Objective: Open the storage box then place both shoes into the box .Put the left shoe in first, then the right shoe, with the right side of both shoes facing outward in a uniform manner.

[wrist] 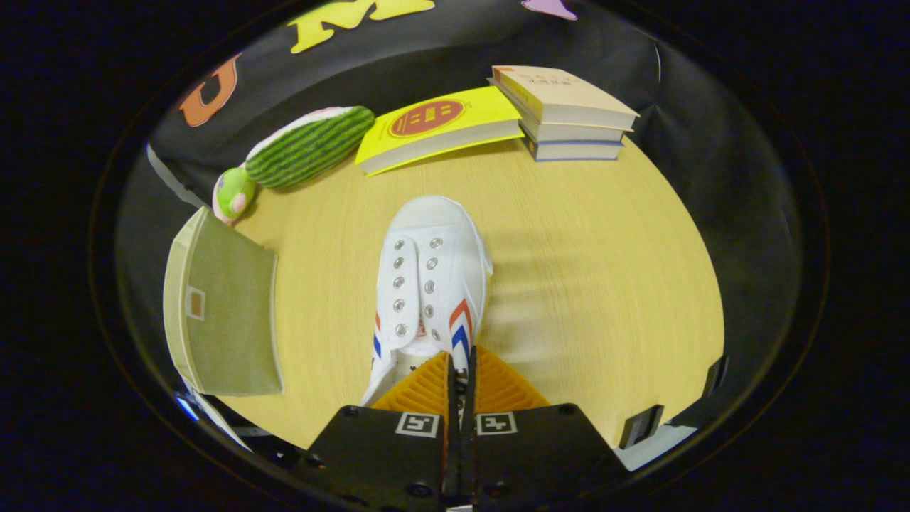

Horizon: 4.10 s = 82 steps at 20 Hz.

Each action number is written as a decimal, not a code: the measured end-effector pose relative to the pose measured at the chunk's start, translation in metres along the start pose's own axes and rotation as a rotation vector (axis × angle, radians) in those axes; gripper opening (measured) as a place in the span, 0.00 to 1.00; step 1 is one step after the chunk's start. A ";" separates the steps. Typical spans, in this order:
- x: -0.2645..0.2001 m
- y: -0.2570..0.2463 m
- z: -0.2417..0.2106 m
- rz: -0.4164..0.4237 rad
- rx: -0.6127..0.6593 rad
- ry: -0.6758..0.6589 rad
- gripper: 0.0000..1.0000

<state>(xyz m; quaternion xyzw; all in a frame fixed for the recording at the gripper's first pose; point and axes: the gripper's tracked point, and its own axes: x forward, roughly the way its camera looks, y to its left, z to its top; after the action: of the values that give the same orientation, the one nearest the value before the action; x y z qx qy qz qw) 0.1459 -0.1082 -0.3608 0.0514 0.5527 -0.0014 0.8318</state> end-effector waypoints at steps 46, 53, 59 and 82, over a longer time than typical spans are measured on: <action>-0.076 0.324 0.005 0.169 -0.053 -0.316 0.42; -0.160 0.293 0.027 0.144 -0.159 -0.546 1.00; -0.210 0.244 0.039 0.091 -0.121 -0.705 1.00; -0.358 0.203 -0.058 0.101 -0.204 -1.209 1.00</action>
<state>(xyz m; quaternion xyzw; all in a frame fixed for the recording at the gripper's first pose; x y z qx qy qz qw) -0.0346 0.0796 -0.0367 -0.0123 -0.0225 0.0620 0.9977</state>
